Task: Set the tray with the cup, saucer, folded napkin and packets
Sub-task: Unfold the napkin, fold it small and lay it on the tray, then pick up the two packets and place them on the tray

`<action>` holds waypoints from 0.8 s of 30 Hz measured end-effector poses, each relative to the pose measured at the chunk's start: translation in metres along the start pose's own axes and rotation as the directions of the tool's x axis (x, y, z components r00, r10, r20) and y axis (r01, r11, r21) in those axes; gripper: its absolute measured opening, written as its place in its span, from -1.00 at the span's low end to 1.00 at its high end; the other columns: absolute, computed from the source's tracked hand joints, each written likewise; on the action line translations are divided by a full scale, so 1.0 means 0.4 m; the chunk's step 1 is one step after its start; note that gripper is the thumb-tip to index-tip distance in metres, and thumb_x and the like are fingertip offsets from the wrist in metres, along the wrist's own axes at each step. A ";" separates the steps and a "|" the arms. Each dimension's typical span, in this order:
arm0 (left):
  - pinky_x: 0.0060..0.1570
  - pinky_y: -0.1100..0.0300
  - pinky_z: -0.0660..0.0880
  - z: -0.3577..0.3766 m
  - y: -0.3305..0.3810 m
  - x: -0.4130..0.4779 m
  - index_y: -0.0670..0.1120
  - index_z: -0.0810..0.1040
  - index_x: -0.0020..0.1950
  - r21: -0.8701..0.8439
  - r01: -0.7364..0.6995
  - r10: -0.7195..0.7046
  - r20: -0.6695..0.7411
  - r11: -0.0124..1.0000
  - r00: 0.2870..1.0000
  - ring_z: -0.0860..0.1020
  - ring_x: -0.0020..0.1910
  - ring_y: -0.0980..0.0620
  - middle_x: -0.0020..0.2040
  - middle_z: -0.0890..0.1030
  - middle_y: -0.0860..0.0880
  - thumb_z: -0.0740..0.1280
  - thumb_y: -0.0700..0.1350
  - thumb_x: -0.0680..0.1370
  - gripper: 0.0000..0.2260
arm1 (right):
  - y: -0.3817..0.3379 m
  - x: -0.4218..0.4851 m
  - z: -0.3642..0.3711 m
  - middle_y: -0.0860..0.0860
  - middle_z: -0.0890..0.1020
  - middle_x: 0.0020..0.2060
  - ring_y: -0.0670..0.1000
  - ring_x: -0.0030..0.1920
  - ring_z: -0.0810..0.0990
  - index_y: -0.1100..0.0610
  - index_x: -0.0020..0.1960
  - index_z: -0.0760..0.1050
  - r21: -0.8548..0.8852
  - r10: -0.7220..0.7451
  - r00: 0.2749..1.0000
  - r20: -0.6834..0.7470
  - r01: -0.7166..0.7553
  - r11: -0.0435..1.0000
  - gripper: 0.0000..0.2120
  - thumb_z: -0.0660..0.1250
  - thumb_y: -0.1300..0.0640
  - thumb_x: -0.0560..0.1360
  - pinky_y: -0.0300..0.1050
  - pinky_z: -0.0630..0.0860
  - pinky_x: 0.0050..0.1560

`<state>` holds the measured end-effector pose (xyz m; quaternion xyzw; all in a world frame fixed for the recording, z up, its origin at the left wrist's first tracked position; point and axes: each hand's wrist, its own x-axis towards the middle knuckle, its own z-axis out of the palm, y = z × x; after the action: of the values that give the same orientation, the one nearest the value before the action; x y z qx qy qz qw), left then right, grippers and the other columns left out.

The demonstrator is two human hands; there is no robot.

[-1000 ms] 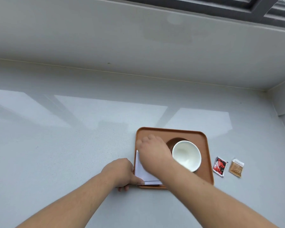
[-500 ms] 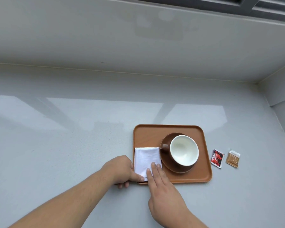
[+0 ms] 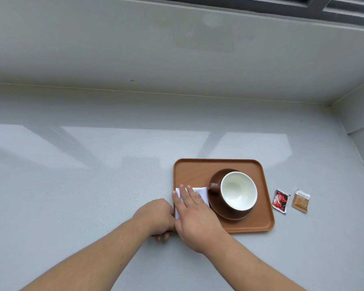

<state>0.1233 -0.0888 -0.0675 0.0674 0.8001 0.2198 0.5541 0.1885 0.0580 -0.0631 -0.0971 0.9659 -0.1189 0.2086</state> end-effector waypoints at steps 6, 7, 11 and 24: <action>-0.34 0.21 0.53 0.000 -0.003 -0.004 -0.02 0.54 -0.39 0.031 -0.025 0.026 -0.015 0.999 1.000 0.53 -0.59 0.06 -0.50 0.66 -0.01 0.32 -0.03 0.27 -0.92 | -0.010 -0.002 -0.013 0.15 -0.13 0.63 0.12 0.61 -0.24 0.14 0.65 -0.12 -0.015 0.004 0.999 0.049 -0.003 1.000 -0.36 -0.04 0.00 0.63 0.04 -0.24 0.58; -0.36 0.22 0.52 0.001 -0.004 -0.006 -0.02 0.54 -0.38 0.035 -0.032 0.033 -0.018 0.999 0.999 0.53 -0.60 0.07 -0.50 0.66 0.00 0.32 -0.04 0.28 -0.92 | -0.013 -0.001 -0.017 0.15 -0.12 0.63 0.12 0.61 -0.24 0.14 0.65 -0.12 -0.015 0.008 0.998 0.060 -0.007 1.000 -0.36 -0.03 0.00 0.63 0.04 -0.24 0.58; -0.40 0.23 0.44 -0.009 -0.006 -0.027 -0.02 0.50 -0.42 0.103 -0.077 0.089 -0.117 0.992 0.989 0.53 -0.56 0.09 -0.56 0.58 0.05 0.30 0.03 0.35 -0.81 | -0.023 0.006 -0.058 0.18 -0.01 0.63 0.15 0.62 -0.09 0.13 0.65 -0.03 0.012 0.034 0.994 0.104 -0.035 0.999 -0.37 0.05 0.01 0.63 0.05 -0.02 0.58; -0.34 0.24 0.39 -0.077 0.289 -0.106 0.13 0.57 -0.15 0.232 -0.381 0.435 -0.636 0.895 0.637 0.54 -0.22 0.21 -0.20 0.62 0.19 0.31 0.18 0.51 -0.83 | 0.172 -0.095 -0.284 -0.02 0.60 -0.03 0.08 -0.02 0.49 0.06 0.11 0.58 0.202 0.227 0.750 -0.621 -0.127 0.971 -0.78 0.32 0.17 0.48 -0.06 0.47 0.04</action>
<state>0.0954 -0.0088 0.0270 0.1831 0.9165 0.3177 0.1597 0.1646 0.1540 0.0335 0.0571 0.9723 -0.1951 -0.1156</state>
